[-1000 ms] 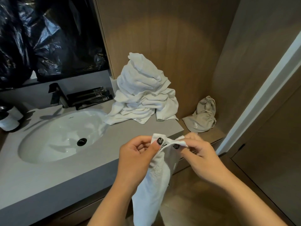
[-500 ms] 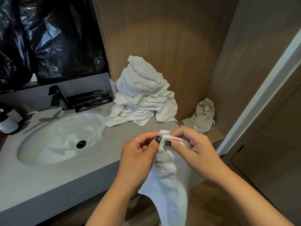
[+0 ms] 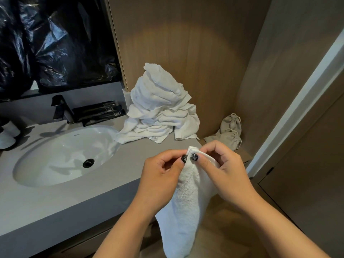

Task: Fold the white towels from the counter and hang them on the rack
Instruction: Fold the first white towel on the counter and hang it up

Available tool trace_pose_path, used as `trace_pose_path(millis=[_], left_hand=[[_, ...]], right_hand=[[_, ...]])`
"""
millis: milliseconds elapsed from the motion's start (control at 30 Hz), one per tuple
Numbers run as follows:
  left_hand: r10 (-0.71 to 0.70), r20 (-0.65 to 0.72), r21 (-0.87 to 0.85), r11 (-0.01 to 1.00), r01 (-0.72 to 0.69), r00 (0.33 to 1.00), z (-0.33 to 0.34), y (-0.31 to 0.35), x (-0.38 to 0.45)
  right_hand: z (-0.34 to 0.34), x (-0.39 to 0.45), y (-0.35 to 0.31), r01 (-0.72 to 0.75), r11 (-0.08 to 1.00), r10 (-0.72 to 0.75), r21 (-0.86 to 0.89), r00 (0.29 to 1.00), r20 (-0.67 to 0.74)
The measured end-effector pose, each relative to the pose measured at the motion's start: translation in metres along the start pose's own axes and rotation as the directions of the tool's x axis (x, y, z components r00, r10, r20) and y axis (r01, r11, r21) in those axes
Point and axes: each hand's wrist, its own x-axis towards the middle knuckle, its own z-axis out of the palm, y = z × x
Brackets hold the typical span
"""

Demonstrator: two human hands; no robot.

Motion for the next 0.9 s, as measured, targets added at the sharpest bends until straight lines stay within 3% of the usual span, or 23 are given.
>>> trace_pose_path(millis=[133,233,367,633,767,900], left_hand=[[-0.014,-0.042,-0.108,0.994,0.009,0.999,0.004,-0.002,0.002],[-0.020,-0.075,-0.155,0.988,0.008,0.997,0.007,-0.004,0.003],[0.082,-0.114,-0.139,0.985,-0.098,0.990,0.014,-0.003,0.003],[0.245,0.028,-0.114,0.964,-0.240,0.969,0.030,0.000,-0.004],[0.198,0.130,-0.021,0.980,-0.196,0.972,0.052,-0.002,-0.003],[0.167,0.076,0.122,0.977,-0.176,0.983,0.061,-0.013,0.010]], right_hand=[[-0.008,0.005,0.002,-0.099,0.995,0.096,0.021,0.987,0.131],[-0.017,0.011,-0.001,0.014,0.988,0.022,-0.152,0.972,0.233],[-0.023,0.023,-0.009,0.128,0.968,-0.088,-0.218,0.979,0.181],[-0.059,0.061,-0.043,0.357,0.910,-0.324,-0.211,0.930,0.173],[-0.079,0.077,-0.051,0.401,0.897,-0.375,-0.188,0.914,0.157],[-0.096,0.096,-0.041,0.343,0.918,-0.334,-0.201,0.939,0.078]])
